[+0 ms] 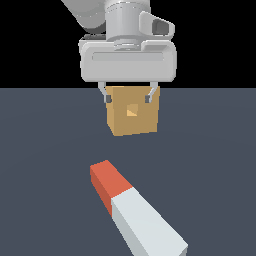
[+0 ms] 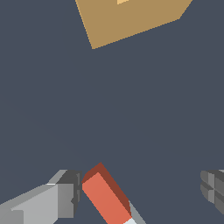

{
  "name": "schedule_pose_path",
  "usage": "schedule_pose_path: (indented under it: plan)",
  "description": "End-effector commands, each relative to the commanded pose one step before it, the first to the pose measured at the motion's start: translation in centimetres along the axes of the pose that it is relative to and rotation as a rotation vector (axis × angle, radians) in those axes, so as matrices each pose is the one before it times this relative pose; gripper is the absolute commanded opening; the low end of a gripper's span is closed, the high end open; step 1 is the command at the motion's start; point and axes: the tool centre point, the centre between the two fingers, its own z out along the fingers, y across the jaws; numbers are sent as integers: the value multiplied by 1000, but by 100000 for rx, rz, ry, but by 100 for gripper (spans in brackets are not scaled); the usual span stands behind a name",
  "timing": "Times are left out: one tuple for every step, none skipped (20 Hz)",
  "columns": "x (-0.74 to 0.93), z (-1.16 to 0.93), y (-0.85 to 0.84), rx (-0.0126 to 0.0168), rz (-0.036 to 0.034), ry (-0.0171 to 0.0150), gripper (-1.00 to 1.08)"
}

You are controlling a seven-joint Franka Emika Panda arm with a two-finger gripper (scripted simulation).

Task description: Insert the peg into the horizontal hole in a box.

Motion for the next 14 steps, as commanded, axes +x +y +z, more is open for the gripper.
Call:
schedule_pose_path:
  plan:
    - [-1, 1, 1, 0, 0, 0, 100]
    - [-41, 7, -2, 0, 0, 0, 100]
    - [-9, 19, -11, -3, -183, -4, 100]
    - [-68, 34, -15, 0, -218, -3, 100]
    - [-89, 48, -21, 0, -316, -5, 100]
    - [-121, 61, -27, -1, -397, -6, 100]
    - [-145, 75, -33, -1, -488, -7, 100]
    - [-171, 89, -39, -1, -578, -9, 100]
    - [-197, 102, -44, -1, -666, -10, 100]
    - [-223, 116, -50, -1, -755, -11, 100]
    - [-250, 129, -56, -1, -841, -12, 100]
    - [-276, 143, -61, -2, -930, -14, 100]
    - [-303, 157, -67, -2, -1016, -15, 100]
    - [-328, 170, -72, -2, -1105, -16, 100]
